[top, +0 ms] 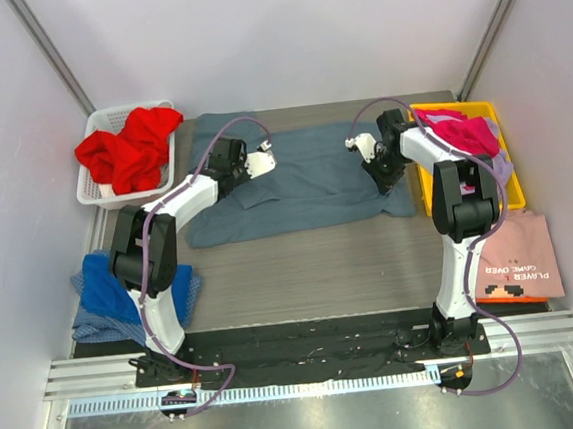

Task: Fold and stack the t-shirts
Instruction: Fold the flattened tshirt in 1/3 of the way

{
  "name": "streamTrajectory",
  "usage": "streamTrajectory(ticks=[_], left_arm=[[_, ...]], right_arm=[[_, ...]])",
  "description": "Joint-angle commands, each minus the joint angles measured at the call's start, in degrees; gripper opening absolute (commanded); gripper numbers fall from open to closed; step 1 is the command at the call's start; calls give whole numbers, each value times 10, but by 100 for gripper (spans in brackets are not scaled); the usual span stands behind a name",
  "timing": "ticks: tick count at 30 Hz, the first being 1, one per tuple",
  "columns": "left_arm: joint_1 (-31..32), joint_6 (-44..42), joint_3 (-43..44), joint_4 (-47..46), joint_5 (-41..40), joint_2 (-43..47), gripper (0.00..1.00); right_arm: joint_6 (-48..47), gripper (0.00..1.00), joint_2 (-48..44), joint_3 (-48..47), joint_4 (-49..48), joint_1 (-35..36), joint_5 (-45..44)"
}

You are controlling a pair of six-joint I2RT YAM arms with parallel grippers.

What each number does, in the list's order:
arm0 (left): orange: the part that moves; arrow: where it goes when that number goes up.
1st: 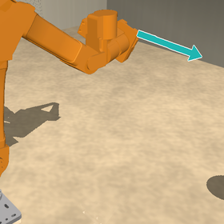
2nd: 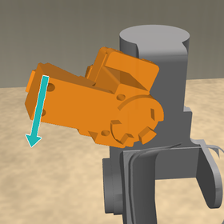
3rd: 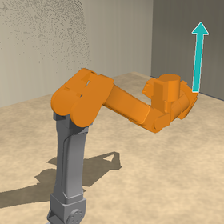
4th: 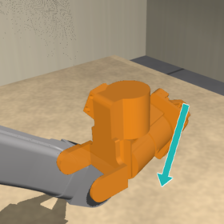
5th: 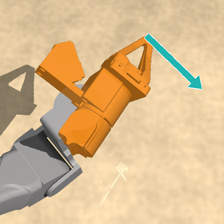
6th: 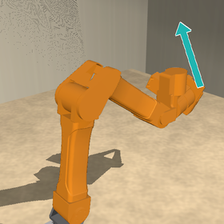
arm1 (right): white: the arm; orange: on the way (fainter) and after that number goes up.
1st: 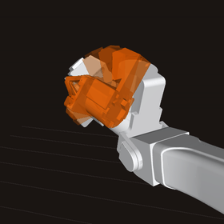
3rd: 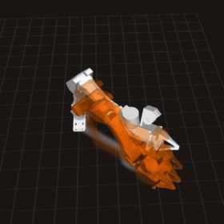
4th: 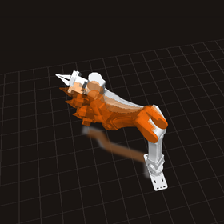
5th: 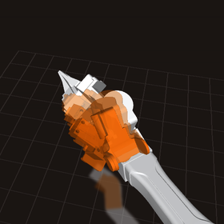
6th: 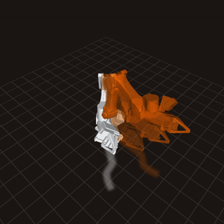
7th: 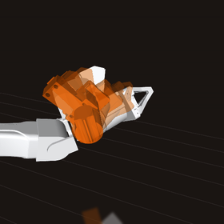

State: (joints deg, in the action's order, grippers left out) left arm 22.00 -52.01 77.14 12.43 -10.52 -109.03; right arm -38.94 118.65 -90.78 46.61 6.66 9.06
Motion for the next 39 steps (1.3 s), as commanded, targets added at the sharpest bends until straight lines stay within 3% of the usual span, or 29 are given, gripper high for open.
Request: streamTrajectory(ticks=[1,16,39], left_arm=[[-4,-7,2,-36,-10,0,0],[-6,-1,51,-58,-34,-9,0],[-6,-2,56,-73,-43,-35,0]], right_arm=[[4,4,-3,-27,-5,2,-1],[11,1,-20,-55,8,8,-19],[14,1,-2,-66,16,35,-39]])
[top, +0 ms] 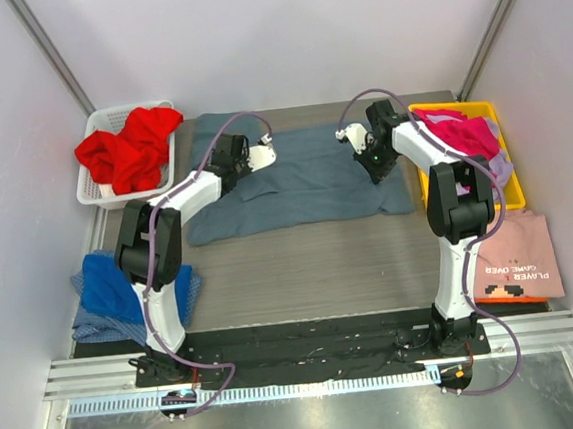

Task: Fold and stack the t-shirts
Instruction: Fold the flattened tshirt in 1/3 of the way

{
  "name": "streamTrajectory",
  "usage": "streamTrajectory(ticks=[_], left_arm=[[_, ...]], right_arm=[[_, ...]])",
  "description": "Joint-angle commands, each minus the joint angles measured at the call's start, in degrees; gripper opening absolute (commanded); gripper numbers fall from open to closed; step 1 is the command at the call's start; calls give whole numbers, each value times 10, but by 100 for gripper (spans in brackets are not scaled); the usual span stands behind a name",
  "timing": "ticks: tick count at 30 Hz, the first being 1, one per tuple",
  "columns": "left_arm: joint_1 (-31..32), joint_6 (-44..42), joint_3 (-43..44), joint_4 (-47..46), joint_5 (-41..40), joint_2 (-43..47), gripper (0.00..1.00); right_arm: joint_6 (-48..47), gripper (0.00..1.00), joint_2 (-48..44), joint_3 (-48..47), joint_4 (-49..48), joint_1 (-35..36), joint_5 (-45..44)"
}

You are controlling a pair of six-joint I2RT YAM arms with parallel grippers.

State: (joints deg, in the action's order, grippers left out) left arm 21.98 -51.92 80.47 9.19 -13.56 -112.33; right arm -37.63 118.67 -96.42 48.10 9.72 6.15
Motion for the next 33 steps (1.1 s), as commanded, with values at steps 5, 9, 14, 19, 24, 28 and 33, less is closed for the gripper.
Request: streamTrajectory(ticks=[5,9,14,19,24,28,33], left_arm=[[-5,4,25,-65,-34,-17,3],[-4,2,21,-143,-82,-36,9],[-4,7,19,-189,-109,-47,26],[-3,25,8,-203,-104,-39,55],[-3,30,-3,-214,-106,-28,76],[-4,37,-30,-216,-113,9,80],[-3,57,-85,-154,-55,68,80]], right_arm=[[-2,1,-5,3,-5,3,-16],[-2,1,-7,13,-8,3,-16],[-2,1,-12,20,-11,3,-18],[-3,1,-14,28,-12,4,-21],[-3,1,-17,32,-13,4,-22],[-4,1,-29,41,-15,3,-21],[-6,1,-43,64,-21,4,-26]])
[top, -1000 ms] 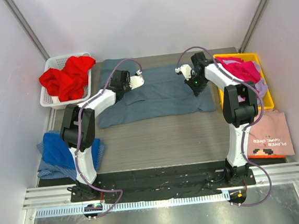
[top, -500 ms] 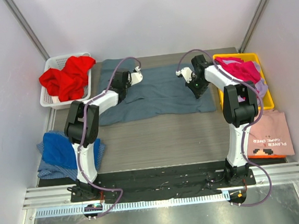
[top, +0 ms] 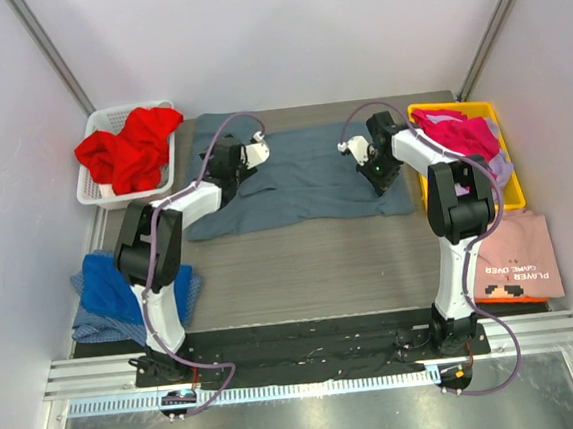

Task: Fold and stack the t-shirts
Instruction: Fold the flattened tshirt in 1/3 of the way

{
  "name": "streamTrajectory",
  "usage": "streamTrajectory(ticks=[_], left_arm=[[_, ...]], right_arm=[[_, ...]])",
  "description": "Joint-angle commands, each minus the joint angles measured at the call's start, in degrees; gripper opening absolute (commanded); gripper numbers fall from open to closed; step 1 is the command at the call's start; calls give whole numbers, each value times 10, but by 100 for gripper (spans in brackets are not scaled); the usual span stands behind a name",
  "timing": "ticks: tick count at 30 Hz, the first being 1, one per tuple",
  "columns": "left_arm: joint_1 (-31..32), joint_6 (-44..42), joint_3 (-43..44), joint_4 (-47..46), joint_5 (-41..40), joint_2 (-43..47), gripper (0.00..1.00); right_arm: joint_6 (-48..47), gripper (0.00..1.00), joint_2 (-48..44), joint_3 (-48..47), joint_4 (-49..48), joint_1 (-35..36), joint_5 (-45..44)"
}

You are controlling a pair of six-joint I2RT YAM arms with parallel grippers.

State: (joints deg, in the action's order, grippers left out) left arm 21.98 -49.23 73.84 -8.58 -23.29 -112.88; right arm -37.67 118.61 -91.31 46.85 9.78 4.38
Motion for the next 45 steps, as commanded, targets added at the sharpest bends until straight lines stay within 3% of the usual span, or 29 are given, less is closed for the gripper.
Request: streamTrajectory(ticks=[1,6,10,13,17,20,26,40,45], left_arm=[[-4,43,-18,49,86,81,79],[-4,71,15,243,224,93,77],[-4,80,71,314,267,61,75],[-4,79,90,327,275,40,74],[-4,81,119,345,293,17,73],[-3,81,151,376,308,-4,71],[-4,77,186,405,305,-36,64],[-6,68,194,402,288,-66,60],[-7,69,204,404,286,-77,47]], right_arm=[[-5,2,-47,16,-10,2,-9],[-1,1,-59,42,-18,3,-9],[-4,6,-70,60,-24,3,-16],[-4,13,-79,69,-30,2,-14],[-3,32,-87,78,-35,2,-14],[-3,36,-90,87,-41,2,-18],[-3,37,-90,96,-47,3,-21],[-5,36,-101,103,-48,2,-23],[-5,36,-101,107,-48,2,-23]])
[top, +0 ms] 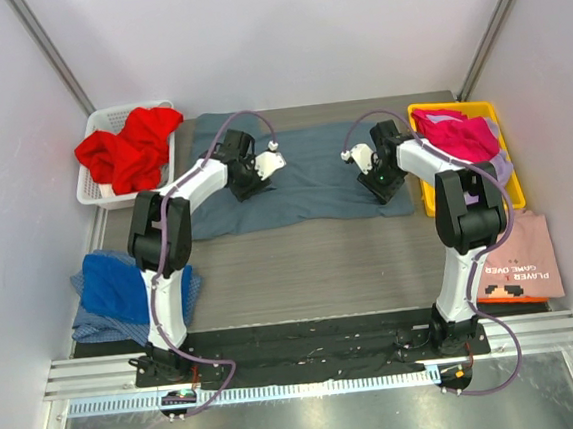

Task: Fold and stack the t-shirts
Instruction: Fold the flattened tshirt in 1/3 of the way

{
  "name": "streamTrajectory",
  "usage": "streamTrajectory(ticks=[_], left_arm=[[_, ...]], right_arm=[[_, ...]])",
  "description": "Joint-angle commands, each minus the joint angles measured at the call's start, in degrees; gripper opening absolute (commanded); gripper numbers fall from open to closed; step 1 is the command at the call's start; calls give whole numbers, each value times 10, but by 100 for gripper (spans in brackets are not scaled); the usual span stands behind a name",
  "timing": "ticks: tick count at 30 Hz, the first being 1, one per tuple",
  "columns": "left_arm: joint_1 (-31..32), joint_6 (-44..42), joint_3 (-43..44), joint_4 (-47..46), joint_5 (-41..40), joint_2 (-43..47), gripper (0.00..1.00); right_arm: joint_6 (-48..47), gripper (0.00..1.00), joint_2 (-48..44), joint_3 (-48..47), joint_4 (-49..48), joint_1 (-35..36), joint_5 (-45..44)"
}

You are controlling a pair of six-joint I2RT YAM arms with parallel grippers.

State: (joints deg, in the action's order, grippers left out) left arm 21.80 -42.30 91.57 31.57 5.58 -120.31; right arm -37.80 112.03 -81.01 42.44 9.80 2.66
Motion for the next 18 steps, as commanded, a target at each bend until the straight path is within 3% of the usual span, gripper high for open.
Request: streamTrajectory(ticks=[1,6,18], left_arm=[[-6,-1,28,2,-4,-4,39],[-5,0,34,3,-7,-15,24],[-6,7,32,10,7,-14,16]], right_arm=[[-3,35,-37,5,-4,2,-6],[-4,34,-37,8,-4,3,-7],[-6,31,-39,7,-3,1,-13]])
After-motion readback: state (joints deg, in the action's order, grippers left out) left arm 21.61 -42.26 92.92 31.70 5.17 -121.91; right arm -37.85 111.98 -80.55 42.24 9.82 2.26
